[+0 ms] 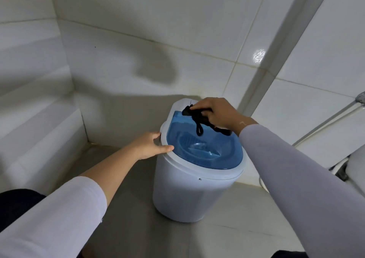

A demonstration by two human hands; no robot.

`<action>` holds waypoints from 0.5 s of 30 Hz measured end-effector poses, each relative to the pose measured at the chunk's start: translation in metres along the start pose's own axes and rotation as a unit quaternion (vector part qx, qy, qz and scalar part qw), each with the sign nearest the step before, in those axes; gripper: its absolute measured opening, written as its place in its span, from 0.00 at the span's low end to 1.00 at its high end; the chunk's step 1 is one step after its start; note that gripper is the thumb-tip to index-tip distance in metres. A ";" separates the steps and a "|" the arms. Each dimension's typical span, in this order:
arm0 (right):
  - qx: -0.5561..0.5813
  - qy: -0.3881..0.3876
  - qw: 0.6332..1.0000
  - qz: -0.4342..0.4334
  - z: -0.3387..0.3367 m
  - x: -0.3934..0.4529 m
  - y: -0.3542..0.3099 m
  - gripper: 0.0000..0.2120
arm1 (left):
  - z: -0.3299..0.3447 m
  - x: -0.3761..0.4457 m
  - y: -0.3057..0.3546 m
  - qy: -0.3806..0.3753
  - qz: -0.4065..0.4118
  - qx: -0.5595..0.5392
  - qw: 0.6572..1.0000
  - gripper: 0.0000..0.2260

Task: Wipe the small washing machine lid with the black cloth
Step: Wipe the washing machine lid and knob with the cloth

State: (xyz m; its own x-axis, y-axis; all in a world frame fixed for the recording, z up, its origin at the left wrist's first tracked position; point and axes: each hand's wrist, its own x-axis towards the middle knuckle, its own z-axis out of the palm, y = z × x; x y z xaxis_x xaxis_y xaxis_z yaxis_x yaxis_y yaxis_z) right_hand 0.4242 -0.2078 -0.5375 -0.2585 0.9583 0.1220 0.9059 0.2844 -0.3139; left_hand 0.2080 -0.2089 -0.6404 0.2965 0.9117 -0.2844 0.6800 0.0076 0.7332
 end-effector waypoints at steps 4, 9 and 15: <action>-0.013 -0.059 0.997 -0.055 0.038 0.026 -0.034 0.19 | 0.003 -0.001 -0.006 0.000 -0.010 -0.020 1.000 0.42; -0.081 -0.141 0.985 -0.053 0.074 0.034 -0.033 0.21 | 0.004 0.000 -0.006 -0.002 0.010 -0.041 0.999 0.38; -0.050 -0.121 0.991 -0.037 0.080 0.020 -0.030 0.17 | 0.004 0.001 -0.009 -0.008 0.018 -0.065 0.998 0.33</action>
State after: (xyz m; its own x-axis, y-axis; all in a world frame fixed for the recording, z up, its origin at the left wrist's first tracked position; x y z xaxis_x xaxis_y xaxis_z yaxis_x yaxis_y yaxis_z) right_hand 0.3646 -0.1946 -0.6006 -0.3880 0.9171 -0.0911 0.9069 0.3623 -0.2153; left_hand 0.2048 -0.2101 -0.6497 0.3309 0.9054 -0.2661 0.5766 0.0292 0.8165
